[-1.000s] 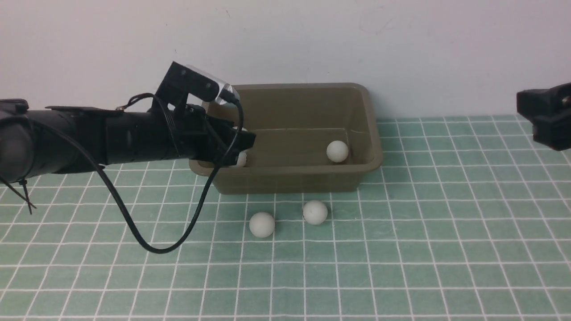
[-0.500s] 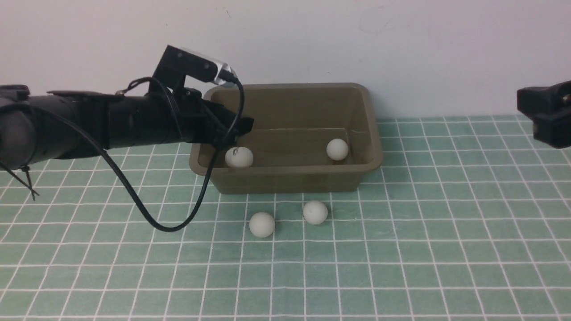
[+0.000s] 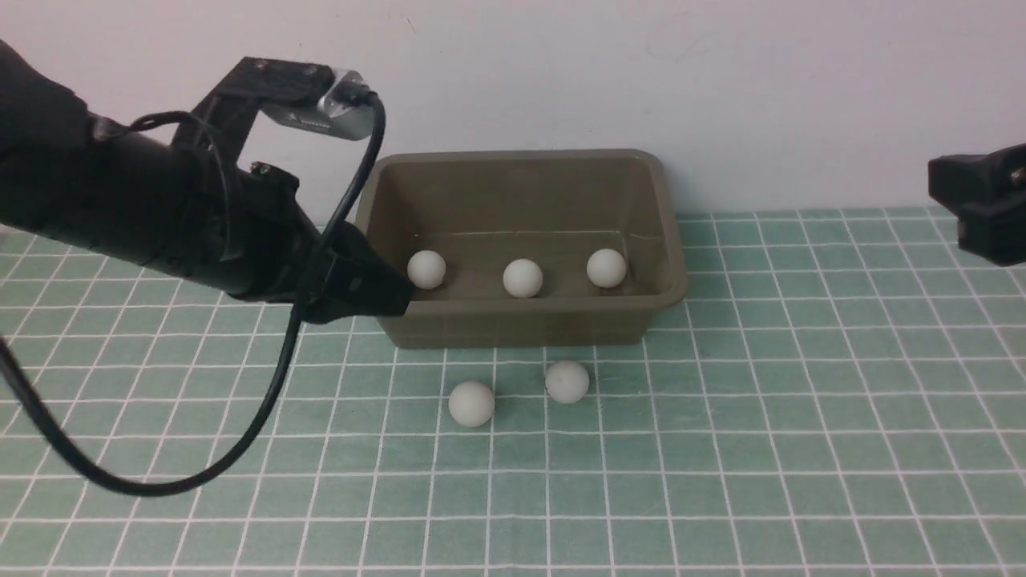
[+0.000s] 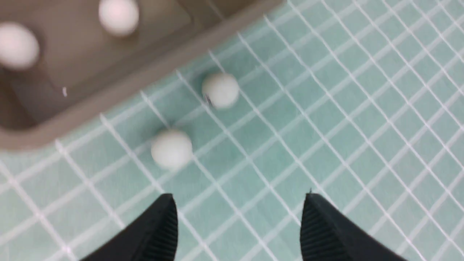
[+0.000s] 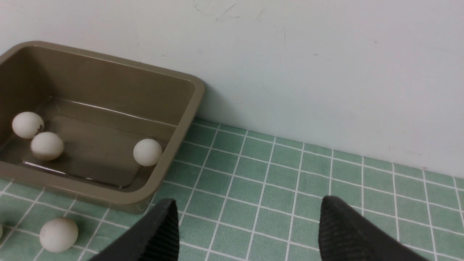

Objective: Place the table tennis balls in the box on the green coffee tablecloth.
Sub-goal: 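Reach for and grasp a ping pong ball on the table beside the basket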

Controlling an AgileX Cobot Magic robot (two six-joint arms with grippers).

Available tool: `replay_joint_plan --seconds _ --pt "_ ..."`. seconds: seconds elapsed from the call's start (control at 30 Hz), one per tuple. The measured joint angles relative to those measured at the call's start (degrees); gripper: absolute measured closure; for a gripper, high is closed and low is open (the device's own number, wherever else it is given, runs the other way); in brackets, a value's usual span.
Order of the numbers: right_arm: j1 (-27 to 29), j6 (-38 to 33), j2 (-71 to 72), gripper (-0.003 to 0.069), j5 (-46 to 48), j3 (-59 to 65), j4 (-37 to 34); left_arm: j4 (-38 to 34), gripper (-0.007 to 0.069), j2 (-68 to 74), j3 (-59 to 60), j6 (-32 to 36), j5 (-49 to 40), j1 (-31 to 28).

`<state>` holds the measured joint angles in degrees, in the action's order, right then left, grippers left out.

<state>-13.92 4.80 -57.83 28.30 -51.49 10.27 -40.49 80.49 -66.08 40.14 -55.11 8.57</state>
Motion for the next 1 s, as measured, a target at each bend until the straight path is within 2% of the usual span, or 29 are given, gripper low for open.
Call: replay_joint_plan --seconds 0.17,0.23,0.33,0.43,0.6,0.67,0.73,0.8,1.0 --pt "0.0 0.0 0.0 0.0186 -0.05 0.0 0.0 4.9 0.0209 -1.13 0.38 -5.96 0.8 6.22" --pt "0.0 0.0 0.0 0.0186 -0.05 0.0 0.0 7.61 0.0209 -0.97 2.48 -8.25 5.64 11.54" --pt "0.0 0.0 0.0 0.0186 -0.05 0.0 -0.05 11.11 0.0209 -0.22 4.28 -11.3 9.62 15.43" --pt "0.0 0.0 0.0 0.0186 -0.05 0.0 -0.05 17.22 0.0209 1.79 6.81 -18.29 15.73 19.99" --pt "0.0 0.0 0.0 0.0186 -0.05 0.0 -0.05 25.86 0.0209 5.44 8.15 -28.93 20.81 22.49" --pt "0.0 0.0 0.0 0.0186 -0.05 0.0 -0.05 33.88 0.0209 9.45 8.2 -37.48 25.71 23.17" --pt "0.0 0.0 0.0 0.0186 -0.05 0.0 -0.05 36.44 0.0209 10.92 8.2 -40.14 27.52 23.25" --pt "0.0 0.0 0.0 0.0186 -0.05 0.0 -0.05 41.76 0.0209 15.06 8.2 -45.79 32.14 23.3" --pt "0.0 0.0 0.0 0.0186 -0.05 0.0 -0.05 45.72 0.0209 20.83 8.2 -49.15 39.28 23.3"
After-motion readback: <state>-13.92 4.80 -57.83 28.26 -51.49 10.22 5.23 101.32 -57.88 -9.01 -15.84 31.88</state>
